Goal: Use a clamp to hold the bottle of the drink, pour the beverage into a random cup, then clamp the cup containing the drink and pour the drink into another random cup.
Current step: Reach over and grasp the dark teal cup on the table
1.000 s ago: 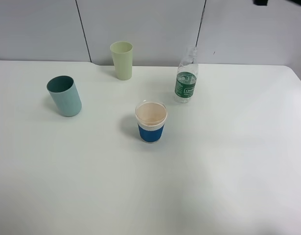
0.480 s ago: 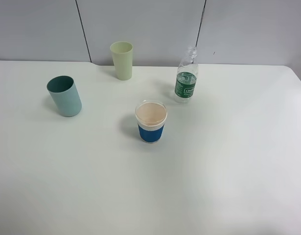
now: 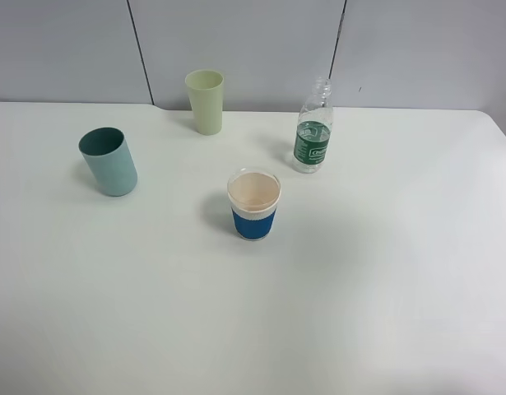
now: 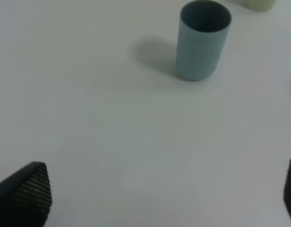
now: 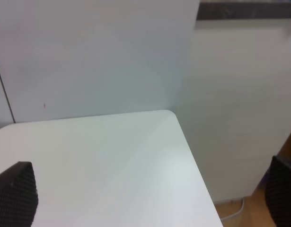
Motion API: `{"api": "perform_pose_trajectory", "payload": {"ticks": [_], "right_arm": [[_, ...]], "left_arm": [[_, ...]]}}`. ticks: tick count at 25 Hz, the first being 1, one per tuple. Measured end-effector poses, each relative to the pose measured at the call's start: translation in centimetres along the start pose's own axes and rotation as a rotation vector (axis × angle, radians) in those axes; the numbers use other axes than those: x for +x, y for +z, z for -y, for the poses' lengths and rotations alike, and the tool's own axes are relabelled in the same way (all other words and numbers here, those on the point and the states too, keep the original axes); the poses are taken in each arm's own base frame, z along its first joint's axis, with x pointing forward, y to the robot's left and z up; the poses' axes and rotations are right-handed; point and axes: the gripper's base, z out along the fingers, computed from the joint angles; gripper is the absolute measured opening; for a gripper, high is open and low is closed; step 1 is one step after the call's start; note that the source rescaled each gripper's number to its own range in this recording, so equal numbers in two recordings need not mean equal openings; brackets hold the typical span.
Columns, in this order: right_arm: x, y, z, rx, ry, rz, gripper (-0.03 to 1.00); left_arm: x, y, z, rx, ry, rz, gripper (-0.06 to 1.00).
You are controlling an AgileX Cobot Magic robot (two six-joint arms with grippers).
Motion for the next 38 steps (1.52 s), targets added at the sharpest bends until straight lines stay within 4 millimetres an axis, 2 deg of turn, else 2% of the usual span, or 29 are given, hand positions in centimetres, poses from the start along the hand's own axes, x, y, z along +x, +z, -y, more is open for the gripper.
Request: {"api": "perform_pose_trajectory", "payload": {"ticks": [8,12,21,33,38], "right_arm": [[5.8,-4.4,0.4,-0.015,0.05,0.114,1.0],[8.6,-5.2,0.3,-0.025,0.072,0.151,1.0],[12.4,-2.6,-0.7,-0.049,0.075,-0.028,1.0],[13.1,-2.3,-1.3,-0.105,0.116,-0.08,1.0],[14.2,-2.3,-1.6,-0.126,0.129,-0.191,1.0]], "left_arm": [[0.0,0.0,0.0,0.0,0.0,0.0,1.0],[0.0,0.0,0.0,0.0,0.0,0.0,1.0],[0.0,0.0,0.0,0.0,0.0,0.0,1.0],[0.0,0.0,0.0,0.0,0.0,0.0,1.0],[0.0,0.0,0.0,0.0,0.0,0.0,1.0]]}}
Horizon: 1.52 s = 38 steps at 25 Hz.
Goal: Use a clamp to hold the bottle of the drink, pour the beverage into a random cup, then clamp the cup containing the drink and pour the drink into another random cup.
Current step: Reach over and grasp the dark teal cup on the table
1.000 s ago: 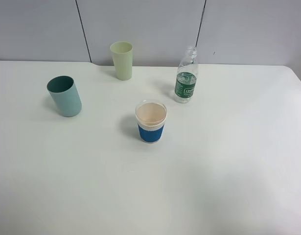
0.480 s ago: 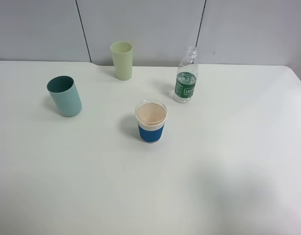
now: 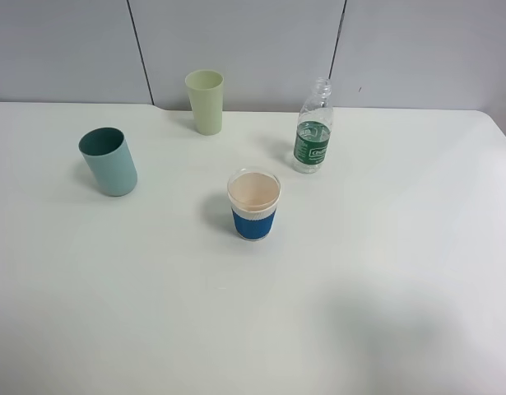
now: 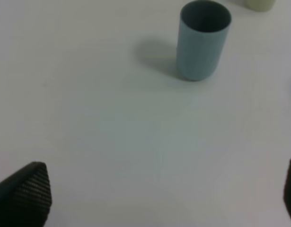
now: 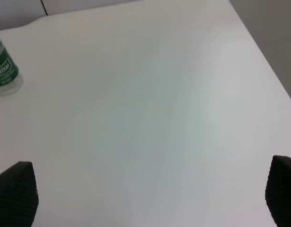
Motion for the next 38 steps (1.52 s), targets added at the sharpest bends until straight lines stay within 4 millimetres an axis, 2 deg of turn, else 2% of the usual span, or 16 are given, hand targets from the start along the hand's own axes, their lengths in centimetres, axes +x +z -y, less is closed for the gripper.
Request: {"api": "perform_pose_trajectory", "payload": {"ticks": [38], "right_arm": [[0.15,0.08,-0.07,-0.007,0.012,-0.012,1.0]], "left_arm": [[0.0,0.0,0.0,0.0,0.0,0.0,1.0]]}}
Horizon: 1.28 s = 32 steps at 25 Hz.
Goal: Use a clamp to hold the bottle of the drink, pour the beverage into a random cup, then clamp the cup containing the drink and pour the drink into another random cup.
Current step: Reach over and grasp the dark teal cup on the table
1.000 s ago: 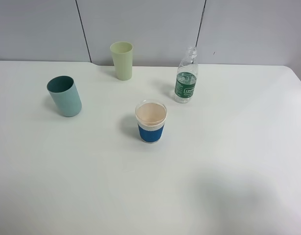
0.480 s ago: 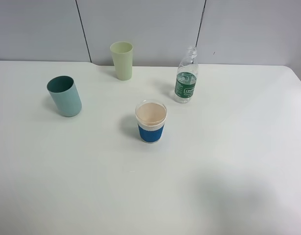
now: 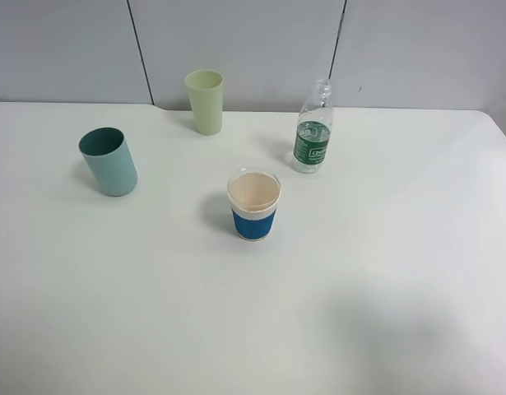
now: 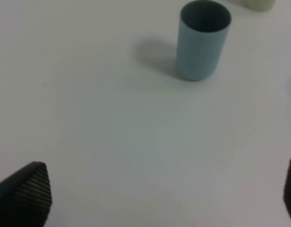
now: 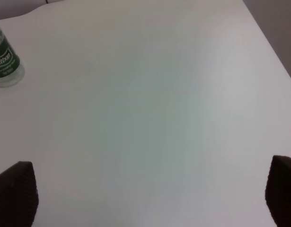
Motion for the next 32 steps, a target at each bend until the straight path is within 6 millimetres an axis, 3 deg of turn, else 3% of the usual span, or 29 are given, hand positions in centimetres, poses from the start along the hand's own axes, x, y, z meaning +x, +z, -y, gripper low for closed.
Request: {"api": "perform_pose_trajectory", "payload": {"ticks": [32], "right_arm": [[0.0,0.0,0.0,0.0,0.0,0.0,1.0]], "left_arm": [[0.0,0.0,-0.27,-0.03,-0.024,0.001,1.0]]}}
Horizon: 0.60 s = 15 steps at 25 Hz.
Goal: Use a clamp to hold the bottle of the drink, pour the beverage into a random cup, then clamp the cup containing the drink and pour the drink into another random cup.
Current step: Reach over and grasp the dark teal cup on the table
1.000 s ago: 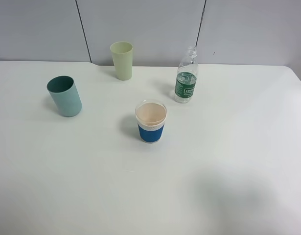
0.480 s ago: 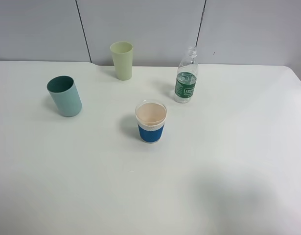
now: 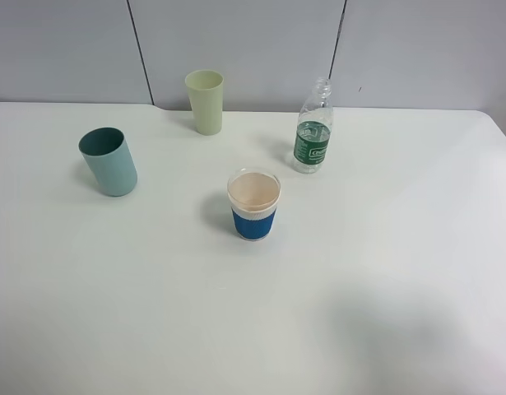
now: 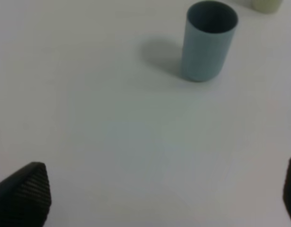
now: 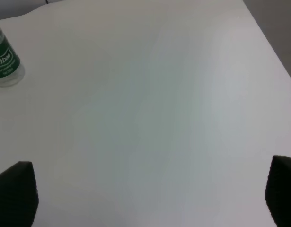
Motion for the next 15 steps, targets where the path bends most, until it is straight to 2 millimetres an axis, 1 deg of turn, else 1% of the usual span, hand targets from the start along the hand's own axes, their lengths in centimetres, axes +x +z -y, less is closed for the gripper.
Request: {"api": "perform_pose_trajectory", "payload": {"ticks": [9,10,13,15], "right_arm": [[0.0,0.0,0.0,0.0,0.0,0.0,1.0],[0.0,0.0,0.0,0.0,0.0,0.0,1.0],[0.0,0.0,0.0,0.0,0.0,0.0,1.0],[0.0,0.0,0.0,0.0,0.0,0.0,1.0]], "left_arm": [[-0.1,0.2,-0.1,-0.013,-0.011,-0.013,1.0],[-0.2,0.4,0.0,-0.018,-0.007,-0.031,0.99],[-0.8,1.5,0.1,-0.018,0.034,-0.109,0.88],[-1.4,2.4,0.2,-0.008,0.06,-0.168,0.84]]}}
